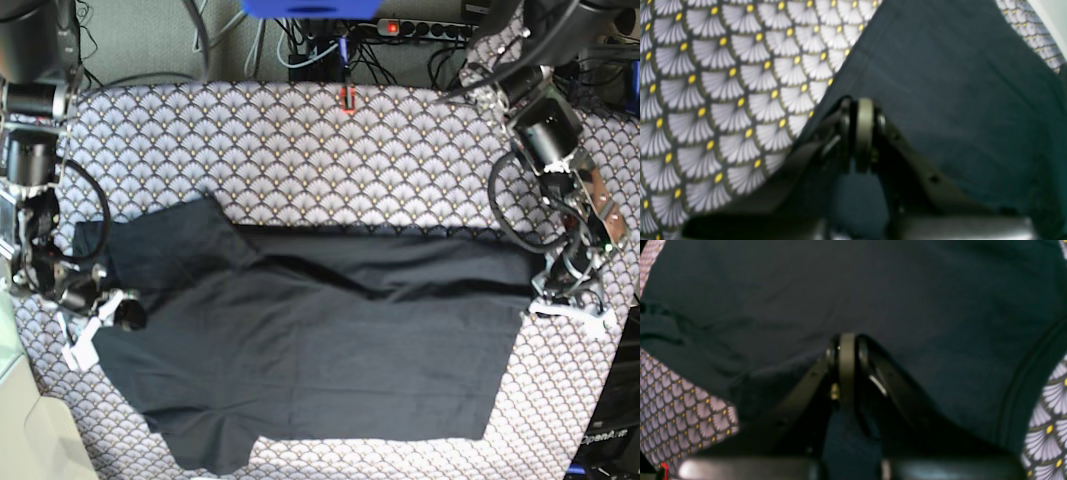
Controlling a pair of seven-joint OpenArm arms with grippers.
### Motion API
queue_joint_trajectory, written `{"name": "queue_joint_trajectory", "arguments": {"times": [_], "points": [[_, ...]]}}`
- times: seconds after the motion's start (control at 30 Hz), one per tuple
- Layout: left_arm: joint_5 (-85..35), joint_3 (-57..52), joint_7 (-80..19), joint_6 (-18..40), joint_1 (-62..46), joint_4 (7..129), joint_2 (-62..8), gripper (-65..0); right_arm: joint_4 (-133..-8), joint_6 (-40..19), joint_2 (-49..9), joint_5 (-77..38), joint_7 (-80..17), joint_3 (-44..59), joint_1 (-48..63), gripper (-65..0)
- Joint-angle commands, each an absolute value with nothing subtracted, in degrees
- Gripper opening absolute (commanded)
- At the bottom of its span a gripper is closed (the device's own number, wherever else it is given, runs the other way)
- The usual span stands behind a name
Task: Fold the T-shirt properly
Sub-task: 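Lift the shoulders and pull them toward the hem, folding the shirt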
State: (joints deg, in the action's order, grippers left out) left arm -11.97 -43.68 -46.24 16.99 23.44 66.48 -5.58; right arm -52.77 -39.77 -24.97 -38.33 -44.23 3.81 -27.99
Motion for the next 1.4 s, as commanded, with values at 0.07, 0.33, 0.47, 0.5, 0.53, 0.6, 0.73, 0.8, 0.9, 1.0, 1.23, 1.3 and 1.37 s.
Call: {"name": "queue_joint_trajectory", "arguments": {"times": [0.07,0.33,0.47,0.5,0.53,0.6,0.73,0.8,0.9,1.0,1.23,1.3,1.37], "points": [[-12.8,-42.3,-44.8,17.5,25.5,67.4,-6.3,-65.0,-51.6,-40.0,-26.3,-36.4,-41.3,3.7,-31.9,-65.0],[-12.8,-35.4,-38.6,17.5,25.4,65.4,-6.4,-65.0,-51.3,-40.0,-25.4,-28.4,-39.3,4.1,-34.1,-65.0],[-12.8,-35.6,-38.1,17.5,26.3,62.5,-7.3,-65.0,-51.3,-40.0,-24.3,-25.8,-37.6,4.1,-34.6,-65.0],[-12.8,-35.6,-38.1,17.5,26.4,62.0,-7.6,-65.0,-51.3,-40.0,-24.3,-25.5,-37.5,3.9,-34.9,-65.0],[-12.8,-35.6,-38.1,17.5,26.4,61.5,-7.6,-65.0,-51.2,-40.0,-24.2,-25.5,-37.4,3.8,-35.6,-65.0],[-12.8,-35.6,-38.0,17.5,26.5,61.0,-8.2,-65.0,-50.1,-40.0,-24.2,-25.5,-37.3,3.8,-36.1,-65.0],[-12.9,-35.6,-37.9,17.5,26.6,60.9,-8.8,-65.0,-44.6,-40.0,-24.2,-25.5,-35.1,3.7,-39.0,-65.0],[-12.9,-35.6,-37.9,17.5,27.4,60.9,-8.9,-65.0,-41.5,-40.0,-24.2,-25.5,-33.5,3.6,-40.7,-65.0],[-12.8,-35.6,-37.9,17.5,28.0,60.9,-8.9,-65.0,-38.9,-40.0,-24.4,-25.5,-32.1,3.5,-41.9,-65.0],[-12.8,-35.6,-37.9,17.5,28.2,60.9,-8.9,-65.0,-37.4,-40.0,-24.5,-25.5,-31.5,1.5,-43.1,-65.0],[-12.8,-35.6,-37.9,17.5,27.8,60.9,-8.9,-65.0,-37.3,-40.0,-24.5,-25.5,-33.3,0.3,-40.8,-65.0],[-12.8,-35.6,-37.9,17.5,27.3,60.4,-8.9,-65.0,-38.6,-40.0,-24.5,-25.5,-33.5,0.0,-38.9,-65.0],[-12.8,-35.6,-37.9,17.5,26.9,59.1,-8.9,-65.0,-40.7,-40.0,-24.5,-25.5,-33.5,-0.8,-37.1,-65.0]]}}
